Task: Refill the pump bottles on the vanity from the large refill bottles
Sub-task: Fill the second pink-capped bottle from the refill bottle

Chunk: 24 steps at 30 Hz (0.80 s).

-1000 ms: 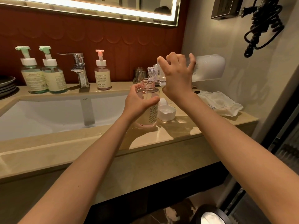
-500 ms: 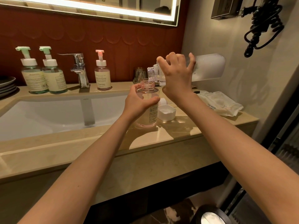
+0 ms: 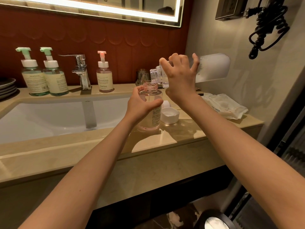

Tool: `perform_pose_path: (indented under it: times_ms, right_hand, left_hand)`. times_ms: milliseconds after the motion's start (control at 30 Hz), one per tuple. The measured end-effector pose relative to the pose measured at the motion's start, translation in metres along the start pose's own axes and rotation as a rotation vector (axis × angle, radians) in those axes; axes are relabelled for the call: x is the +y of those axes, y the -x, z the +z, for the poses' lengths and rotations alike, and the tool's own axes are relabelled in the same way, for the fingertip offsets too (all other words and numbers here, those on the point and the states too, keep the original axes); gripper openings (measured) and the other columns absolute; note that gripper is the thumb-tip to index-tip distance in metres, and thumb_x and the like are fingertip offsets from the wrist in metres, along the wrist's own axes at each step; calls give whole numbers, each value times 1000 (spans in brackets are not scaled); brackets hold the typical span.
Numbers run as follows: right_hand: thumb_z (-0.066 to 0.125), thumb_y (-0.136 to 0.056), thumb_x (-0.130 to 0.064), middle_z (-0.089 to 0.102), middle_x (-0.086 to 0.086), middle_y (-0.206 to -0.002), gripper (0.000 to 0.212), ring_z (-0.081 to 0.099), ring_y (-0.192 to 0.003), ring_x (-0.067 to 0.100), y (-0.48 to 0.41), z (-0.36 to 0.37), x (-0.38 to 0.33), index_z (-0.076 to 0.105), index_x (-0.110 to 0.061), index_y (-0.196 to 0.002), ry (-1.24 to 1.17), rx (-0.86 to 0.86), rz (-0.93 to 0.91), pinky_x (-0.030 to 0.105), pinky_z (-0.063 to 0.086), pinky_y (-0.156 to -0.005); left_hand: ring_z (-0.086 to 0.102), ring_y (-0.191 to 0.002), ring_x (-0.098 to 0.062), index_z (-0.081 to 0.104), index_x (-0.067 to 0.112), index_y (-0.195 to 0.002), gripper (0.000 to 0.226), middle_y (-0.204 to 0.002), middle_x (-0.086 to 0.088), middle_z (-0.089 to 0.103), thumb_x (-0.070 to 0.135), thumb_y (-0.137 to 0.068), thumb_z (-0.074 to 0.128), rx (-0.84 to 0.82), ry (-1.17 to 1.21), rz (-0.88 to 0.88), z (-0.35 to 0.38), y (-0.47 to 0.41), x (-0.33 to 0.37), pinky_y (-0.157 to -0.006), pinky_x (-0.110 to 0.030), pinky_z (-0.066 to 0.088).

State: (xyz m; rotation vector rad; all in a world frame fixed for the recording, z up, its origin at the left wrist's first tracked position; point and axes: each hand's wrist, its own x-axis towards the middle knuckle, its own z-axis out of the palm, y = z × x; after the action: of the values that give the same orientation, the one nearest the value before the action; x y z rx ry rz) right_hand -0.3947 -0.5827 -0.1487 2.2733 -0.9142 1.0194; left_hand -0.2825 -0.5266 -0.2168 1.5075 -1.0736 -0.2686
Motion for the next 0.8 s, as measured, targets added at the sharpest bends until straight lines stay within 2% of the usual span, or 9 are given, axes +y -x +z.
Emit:
perform_pose_path:
  times_ms: [533, 800]
  right_hand:
    - [59, -71, 5, 44, 11, -132, 67, 37, -125, 31, 0, 0, -1, 44, -18, -132, 16, 2, -14, 51, 7, -111]
    - [61, -66, 7, 49, 13, -126, 66, 42, -121, 34, 0, 1, -1, 50, -16, -127, 30, 40, -25, 53, 12, -109]
  left_hand:
    - [41, -124, -19, 31, 16, -140, 83, -143, -5, 41, 33, -73, 78, 3, -11, -6, 0, 0, 1, -88, -24, 35]
    - [42, -125, -21, 32, 15, -140, 82, -143, -6, 42, 31, -74, 78, 7, -8, -1, 0, 0, 1, -89, -24, 35]
